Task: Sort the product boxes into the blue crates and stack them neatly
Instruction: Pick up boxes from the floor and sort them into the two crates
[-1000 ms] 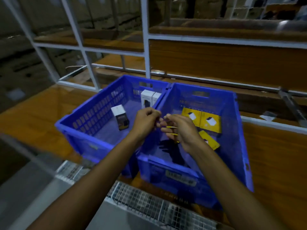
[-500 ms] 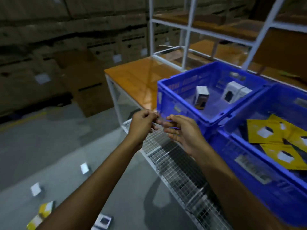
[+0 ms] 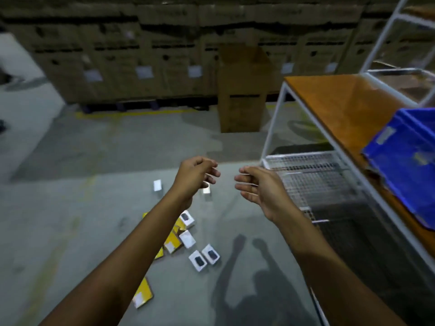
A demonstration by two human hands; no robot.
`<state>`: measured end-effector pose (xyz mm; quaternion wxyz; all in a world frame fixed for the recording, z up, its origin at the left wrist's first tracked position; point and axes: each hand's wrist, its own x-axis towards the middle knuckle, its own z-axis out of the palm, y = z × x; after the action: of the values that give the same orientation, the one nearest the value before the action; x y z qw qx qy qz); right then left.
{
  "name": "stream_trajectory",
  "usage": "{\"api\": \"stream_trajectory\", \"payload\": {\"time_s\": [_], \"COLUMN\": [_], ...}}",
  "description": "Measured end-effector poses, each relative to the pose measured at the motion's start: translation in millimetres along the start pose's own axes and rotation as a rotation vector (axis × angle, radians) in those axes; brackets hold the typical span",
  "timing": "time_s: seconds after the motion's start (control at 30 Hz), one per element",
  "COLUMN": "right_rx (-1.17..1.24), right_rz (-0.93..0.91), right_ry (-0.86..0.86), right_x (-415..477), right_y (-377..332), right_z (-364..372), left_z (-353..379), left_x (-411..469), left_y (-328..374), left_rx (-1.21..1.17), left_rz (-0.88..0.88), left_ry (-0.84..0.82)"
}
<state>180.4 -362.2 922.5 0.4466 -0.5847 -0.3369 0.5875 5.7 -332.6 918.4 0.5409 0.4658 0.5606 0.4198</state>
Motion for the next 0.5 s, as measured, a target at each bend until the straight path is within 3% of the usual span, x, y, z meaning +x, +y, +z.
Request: {"api": "stream_trajectory", "payload": {"time_s": [0.23,0.5], "right_rx": [-0.109,-0.272], "right_rz": [0.083,0.161], "right_ry": [-0.172,-0.309], "right_x": [17,80], "right_y": [28,74], "right_z": [102,172], "left_z": [-114,-178], "left_x": [-15,0], "left_y": [-33,-93], "left_rx": [-0.098,-0.149], "left_rz": [-0.077,-0.285], "left_ry": [0.239,0.423]}}
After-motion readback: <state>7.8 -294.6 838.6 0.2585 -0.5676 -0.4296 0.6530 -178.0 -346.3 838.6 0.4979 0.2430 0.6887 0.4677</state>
